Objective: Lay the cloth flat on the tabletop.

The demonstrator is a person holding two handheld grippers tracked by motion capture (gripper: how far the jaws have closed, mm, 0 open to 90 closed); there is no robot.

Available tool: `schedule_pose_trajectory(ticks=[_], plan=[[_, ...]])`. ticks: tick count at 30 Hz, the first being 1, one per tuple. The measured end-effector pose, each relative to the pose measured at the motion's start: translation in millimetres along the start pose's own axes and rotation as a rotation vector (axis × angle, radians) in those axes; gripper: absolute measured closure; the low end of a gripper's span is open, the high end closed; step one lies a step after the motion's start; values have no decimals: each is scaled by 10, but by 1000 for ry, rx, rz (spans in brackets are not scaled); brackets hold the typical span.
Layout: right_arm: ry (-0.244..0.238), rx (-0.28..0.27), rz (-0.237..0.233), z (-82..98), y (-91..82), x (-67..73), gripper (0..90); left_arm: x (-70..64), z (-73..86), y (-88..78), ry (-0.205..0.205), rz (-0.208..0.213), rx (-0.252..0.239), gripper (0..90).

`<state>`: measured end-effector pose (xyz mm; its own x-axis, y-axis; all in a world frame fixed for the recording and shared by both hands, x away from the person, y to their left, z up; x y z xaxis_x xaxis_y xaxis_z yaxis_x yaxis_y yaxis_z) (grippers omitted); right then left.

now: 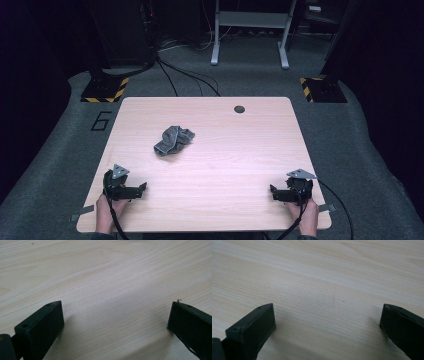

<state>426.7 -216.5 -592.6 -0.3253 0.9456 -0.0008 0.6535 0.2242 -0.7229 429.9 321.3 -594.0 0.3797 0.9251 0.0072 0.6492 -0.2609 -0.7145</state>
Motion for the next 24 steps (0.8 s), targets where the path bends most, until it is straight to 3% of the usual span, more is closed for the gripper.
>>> schedule_pose_trajectory(ticks=[13,24], plan=[[1,-4,2,-4,3,8,0,-6,3,-4,-14,-17,3,4],[13,-1,4,-5,3,6,0,-15,-35,-7,-12,10,-10,45]])
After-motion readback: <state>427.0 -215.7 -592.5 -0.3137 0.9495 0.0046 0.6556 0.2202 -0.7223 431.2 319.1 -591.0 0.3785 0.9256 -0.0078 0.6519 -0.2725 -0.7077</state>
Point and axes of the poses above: each handheld gripper's, and its own axes: y roughly forward along the jaws, z roughly out of its underside, x roughly to its left, the point moved 9 cm from there along y, roughly forward along the jaws, and after that the axes turned 2 degrees about x, right-handed, at the moved point
